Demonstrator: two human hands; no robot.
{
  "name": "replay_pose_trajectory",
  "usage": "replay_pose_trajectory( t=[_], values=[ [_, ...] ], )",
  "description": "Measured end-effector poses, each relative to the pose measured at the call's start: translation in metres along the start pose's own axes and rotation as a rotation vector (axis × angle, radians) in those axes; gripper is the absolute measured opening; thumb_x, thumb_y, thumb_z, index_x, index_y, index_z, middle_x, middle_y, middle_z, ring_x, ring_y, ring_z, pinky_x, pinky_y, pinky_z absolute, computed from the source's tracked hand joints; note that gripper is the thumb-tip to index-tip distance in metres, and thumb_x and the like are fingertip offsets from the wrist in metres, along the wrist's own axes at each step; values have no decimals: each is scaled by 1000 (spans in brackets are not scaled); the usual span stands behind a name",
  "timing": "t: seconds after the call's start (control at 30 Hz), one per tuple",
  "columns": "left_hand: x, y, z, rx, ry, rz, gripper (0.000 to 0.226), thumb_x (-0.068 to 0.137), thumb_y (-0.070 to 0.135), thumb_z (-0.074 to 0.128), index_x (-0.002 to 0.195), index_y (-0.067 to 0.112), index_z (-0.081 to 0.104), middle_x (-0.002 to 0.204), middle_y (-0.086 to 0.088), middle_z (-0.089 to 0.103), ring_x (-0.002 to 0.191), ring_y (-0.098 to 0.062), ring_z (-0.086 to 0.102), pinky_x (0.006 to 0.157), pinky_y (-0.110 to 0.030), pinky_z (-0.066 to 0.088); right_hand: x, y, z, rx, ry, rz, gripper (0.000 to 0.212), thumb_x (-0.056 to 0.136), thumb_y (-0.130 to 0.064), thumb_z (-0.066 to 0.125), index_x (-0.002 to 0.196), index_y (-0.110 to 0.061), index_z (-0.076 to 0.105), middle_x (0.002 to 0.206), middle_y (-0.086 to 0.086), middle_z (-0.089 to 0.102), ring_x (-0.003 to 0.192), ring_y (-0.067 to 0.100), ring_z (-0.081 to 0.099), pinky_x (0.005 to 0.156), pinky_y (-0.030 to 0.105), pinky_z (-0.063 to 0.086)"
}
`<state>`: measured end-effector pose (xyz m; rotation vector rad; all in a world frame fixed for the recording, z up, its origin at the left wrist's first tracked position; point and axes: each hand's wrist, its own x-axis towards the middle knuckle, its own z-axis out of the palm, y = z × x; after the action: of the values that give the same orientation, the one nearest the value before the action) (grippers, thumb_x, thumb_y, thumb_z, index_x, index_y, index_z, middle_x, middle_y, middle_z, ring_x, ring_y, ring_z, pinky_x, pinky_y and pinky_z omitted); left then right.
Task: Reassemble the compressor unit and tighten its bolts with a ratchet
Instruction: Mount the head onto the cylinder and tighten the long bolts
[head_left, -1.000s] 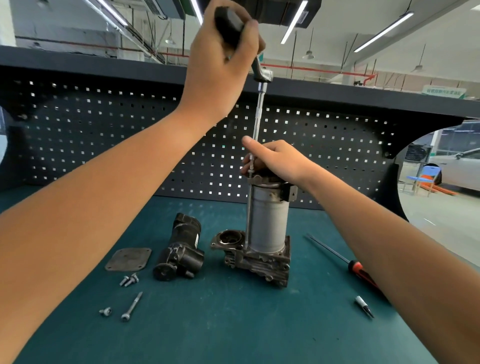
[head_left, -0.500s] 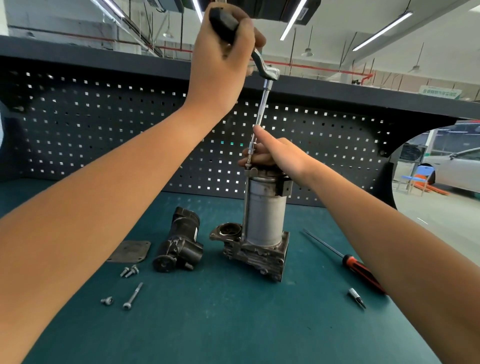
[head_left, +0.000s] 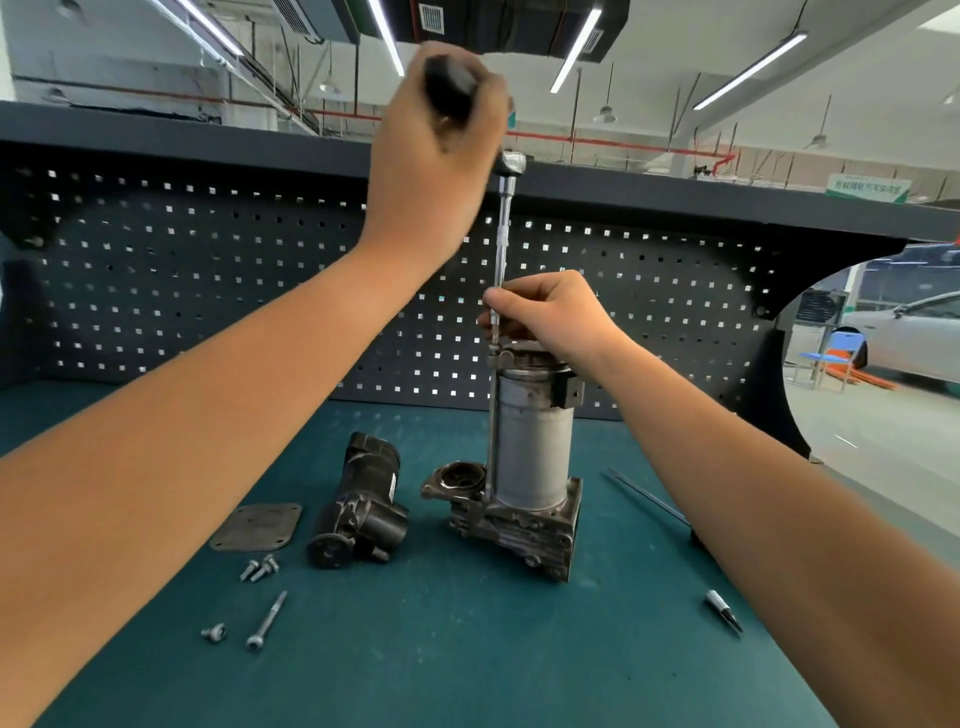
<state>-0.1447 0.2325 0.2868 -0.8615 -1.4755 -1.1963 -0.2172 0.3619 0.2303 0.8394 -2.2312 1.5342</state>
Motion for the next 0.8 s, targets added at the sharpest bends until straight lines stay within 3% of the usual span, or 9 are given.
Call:
replay_pose_trajectory(
  t=[0.03,0.1,0.13,0.27,0.33,0.4,0.57,0.7,0.8],
  values=[
    [-3,2,1,33,-50,67,11,94,12,45,85,19,44,91,-22,60,84,-25,59,74,-33,51,0,0,-1,5,5,-3,6,84,-21,68,82,-16,70,76,1,74,70,12,68,78,32,57],
    [-5,4,1,-55,-64,41,10,94,11,45,86,18,46,91,-16,62,77,-11,61,68,-21,46,0,0,-5,31,-4,6,7,82,-21,70,79,-14,70,75,1,74,68,12,68,74,30,58],
    [-4,4,-1,-146,-24,-33,11,94,11,44,87,18,48,92,-10,63,79,-7,61,71,-19,46,0,-1,-6,42,-21,18,8,82,-22,70,78,-15,69,76,1,74,69,13,68,74,29,57],
    [7,-8,-10,-474,211,-393,12,95,13,43,84,16,48,91,-3,65,94,-15,64,80,-27,49,1,-3,-5,40,-116,61,12,94,-23,52,91,-26,64,91,-10,72,93,11,65,75,21,52],
    [11,-12,-17,-592,280,-496,12,94,13,41,84,14,47,84,0,66,88,-13,66,79,-27,49,-1,-3,-3,54,-112,51,16,96,-20,49,92,-25,64,85,-12,72,84,5,66,68,17,53],
    [11,-13,-20,-584,266,-516,12,93,13,40,84,14,48,82,2,67,85,-11,67,76,-27,48,-3,-3,-1,58,-59,34,16,94,-17,53,87,-21,66,76,-10,73,72,3,67,68,20,55],
    [4,-5,-7,-180,147,-293,13,93,17,48,82,23,52,91,4,66,93,-4,63,80,-28,49,-1,-7,4,-86,64,-11,10,91,-17,59,88,-14,69,66,-6,67,63,15,62,73,35,57],
    [3,-6,-12,-303,272,-407,14,93,16,48,80,21,52,87,7,66,95,-10,62,73,-32,50,0,-7,6,-169,68,0,14,92,-23,55,91,-15,66,74,-6,65,67,13,61,78,35,54],
    [7,-13,-19,-415,307,-531,17,91,15,46,77,20,55,93,3,67,102,-12,62,73,-34,51,-3,-4,6,-310,-47,52,35,95,-40,46,108,-14,64,95,2,67,85,12,59,77,25,46]
  ],
)
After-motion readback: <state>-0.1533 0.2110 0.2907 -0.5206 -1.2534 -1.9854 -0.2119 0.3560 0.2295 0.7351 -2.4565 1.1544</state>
